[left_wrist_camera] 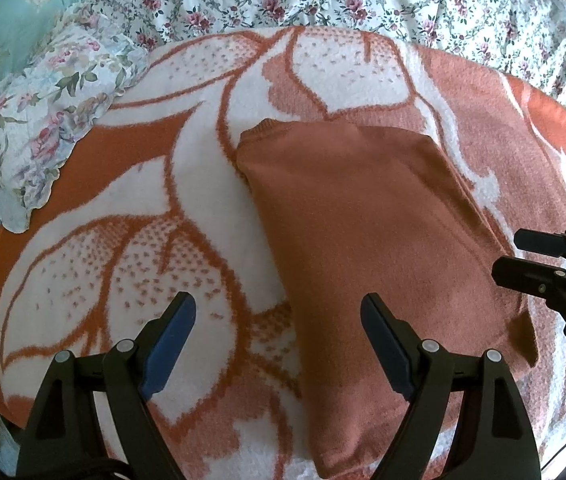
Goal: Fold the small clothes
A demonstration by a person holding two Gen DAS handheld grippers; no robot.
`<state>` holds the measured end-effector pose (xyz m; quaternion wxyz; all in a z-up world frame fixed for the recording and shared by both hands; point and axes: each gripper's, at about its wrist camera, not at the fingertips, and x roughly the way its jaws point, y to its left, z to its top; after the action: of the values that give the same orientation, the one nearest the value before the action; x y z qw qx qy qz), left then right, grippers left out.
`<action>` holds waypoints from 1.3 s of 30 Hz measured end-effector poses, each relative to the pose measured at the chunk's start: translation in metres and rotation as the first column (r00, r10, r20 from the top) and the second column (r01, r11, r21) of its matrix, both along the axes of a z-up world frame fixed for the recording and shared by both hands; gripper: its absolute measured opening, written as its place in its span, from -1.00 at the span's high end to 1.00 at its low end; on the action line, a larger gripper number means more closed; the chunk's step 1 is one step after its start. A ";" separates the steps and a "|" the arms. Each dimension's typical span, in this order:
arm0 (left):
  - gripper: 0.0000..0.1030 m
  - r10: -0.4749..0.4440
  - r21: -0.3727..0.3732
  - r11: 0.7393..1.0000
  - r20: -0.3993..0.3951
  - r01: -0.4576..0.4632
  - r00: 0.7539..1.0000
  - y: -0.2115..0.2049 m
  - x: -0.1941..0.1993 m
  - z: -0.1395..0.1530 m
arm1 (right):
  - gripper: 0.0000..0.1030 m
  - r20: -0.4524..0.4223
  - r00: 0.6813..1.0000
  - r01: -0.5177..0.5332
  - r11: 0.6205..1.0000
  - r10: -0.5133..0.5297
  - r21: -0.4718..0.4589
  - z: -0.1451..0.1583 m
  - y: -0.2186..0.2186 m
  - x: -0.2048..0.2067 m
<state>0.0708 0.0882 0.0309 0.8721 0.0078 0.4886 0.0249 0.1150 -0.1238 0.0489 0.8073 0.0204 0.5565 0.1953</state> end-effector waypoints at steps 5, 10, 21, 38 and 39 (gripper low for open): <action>-0.65 -0.001 0.003 1.000 -0.005 0.001 1.000 0.000 0.001 -0.001 | -0.65 0.000 1.000 0.001 1.000 -0.001 0.000 -0.001 0.001 0.000; -0.65 0.002 -0.004 1.000 -0.007 -0.002 1.000 0.002 0.001 -0.002 | -0.65 0.000 1.000 0.004 1.000 -0.004 -0.001 -0.001 0.001 0.001; -0.65 0.001 -0.007 1.000 -0.007 -0.001 1.000 0.002 0.001 -0.002 | -0.65 -0.003 1.000 0.000 1.000 0.000 -0.002 -0.002 0.000 0.003; -0.65 0.000 -0.004 1.000 0.003 0.000 1.000 0.005 -0.005 0.000 | -0.65 -0.010 1.000 0.011 1.000 -0.011 -0.006 -0.009 -0.001 -0.002; -0.65 -0.003 -0.004 1.000 0.004 0.003 1.000 0.005 -0.005 0.000 | -0.65 -0.009 1.000 0.013 1.000 -0.013 -0.006 -0.009 -0.001 -0.003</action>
<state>0.0658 0.0928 0.0308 0.8731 0.0065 0.4869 0.0225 0.1120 -0.1243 0.0397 0.8060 0.0225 0.5607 0.1885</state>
